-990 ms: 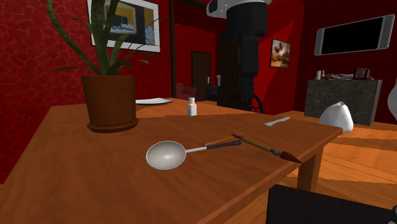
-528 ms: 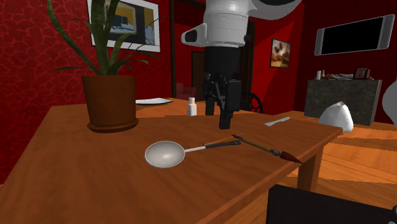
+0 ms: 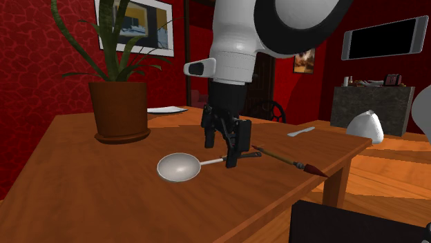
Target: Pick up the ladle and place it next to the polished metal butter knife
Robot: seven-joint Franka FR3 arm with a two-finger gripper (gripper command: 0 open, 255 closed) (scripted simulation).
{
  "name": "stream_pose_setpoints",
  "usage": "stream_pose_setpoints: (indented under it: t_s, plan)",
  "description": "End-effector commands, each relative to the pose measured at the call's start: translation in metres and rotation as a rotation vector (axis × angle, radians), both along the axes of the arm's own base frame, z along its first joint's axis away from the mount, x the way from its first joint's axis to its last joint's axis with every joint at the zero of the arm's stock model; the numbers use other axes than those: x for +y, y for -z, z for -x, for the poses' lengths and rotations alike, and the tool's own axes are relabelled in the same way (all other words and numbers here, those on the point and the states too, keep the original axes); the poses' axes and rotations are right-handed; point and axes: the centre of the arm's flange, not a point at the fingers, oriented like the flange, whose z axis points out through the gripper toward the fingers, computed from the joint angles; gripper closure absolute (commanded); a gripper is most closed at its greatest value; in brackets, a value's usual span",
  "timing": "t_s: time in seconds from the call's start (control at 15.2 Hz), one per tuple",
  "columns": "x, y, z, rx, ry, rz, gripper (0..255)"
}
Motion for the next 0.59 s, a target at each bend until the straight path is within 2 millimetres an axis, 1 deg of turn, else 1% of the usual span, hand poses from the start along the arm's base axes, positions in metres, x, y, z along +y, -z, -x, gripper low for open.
stream_pose_setpoints:
  t_s: [0.0, 0.13, 0.53]
  plan:
    - [-0.0004, 0.0110, -0.0022, -0.001, -0.002, 0.000, 0]
    - [-0.0007, 0.0192, -0.0034, -0.001, -0.002, 0.000, 0]
    - [-0.0007, 0.0192, -0.0034, -0.001, -0.002, 0.000, 0]
